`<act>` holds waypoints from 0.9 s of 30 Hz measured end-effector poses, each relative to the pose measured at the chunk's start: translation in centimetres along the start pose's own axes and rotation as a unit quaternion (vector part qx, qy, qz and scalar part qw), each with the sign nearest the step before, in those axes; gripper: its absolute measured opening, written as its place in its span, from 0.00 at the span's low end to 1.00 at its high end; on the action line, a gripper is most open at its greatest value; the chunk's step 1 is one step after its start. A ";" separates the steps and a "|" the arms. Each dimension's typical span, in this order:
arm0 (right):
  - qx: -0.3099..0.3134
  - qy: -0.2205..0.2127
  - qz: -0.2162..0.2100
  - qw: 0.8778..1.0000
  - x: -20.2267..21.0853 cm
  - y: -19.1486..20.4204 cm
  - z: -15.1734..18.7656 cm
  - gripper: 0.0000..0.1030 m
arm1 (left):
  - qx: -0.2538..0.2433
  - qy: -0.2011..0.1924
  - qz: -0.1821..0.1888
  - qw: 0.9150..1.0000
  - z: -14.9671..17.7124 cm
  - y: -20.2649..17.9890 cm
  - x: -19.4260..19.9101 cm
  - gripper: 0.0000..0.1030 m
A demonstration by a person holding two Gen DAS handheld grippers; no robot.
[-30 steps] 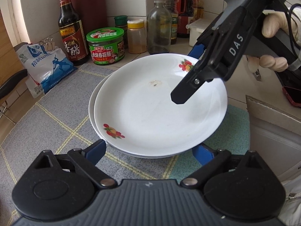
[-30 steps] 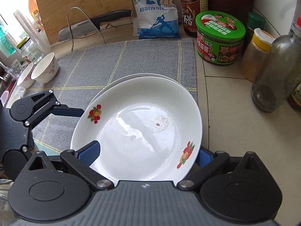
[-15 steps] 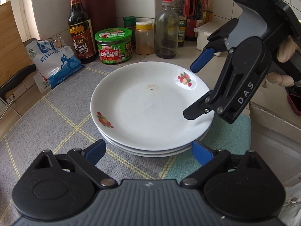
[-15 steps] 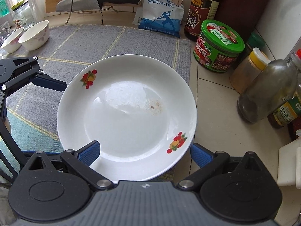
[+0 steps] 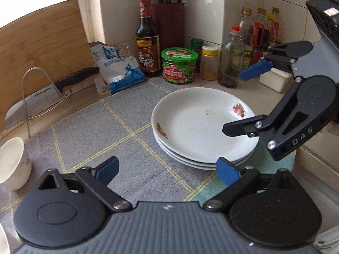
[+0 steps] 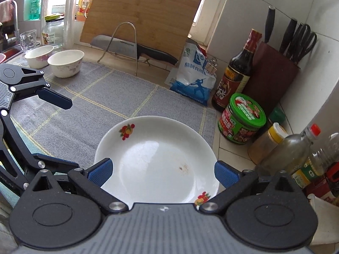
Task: Organize plates and bowls
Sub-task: 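Move the right gripper to a white bowl on the towel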
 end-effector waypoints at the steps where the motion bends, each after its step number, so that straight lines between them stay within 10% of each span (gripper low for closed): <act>1: 0.000 -0.008 -0.008 1.000 0.2 0.5 -0.3 1.00 | 0.010 -0.002 -0.011 1.000 0.3 0.2 0.8 0.95; 12: 0.018 -0.052 -0.084 0.995 1.3 7.9 -3.6 1.00 | 0.089 -0.025 -0.106 0.990 4.5 5.4 8.6 0.98; 27: 0.013 -0.039 -0.137 0.990 2.3 21.1 -8.7 1.00 | 0.092 -0.011 -0.135 0.987 12.5 13.3 17.6 0.98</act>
Point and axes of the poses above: each gripper's, at about its wrist camera, not at the fingertips, and x roughly against the way its jaws point, y to its left, z to its underside, the point moved 9 cm from there along -x, roughly the way its jaws point, and after that the axes turned 13 degrees about z, right-handed, at the moved point
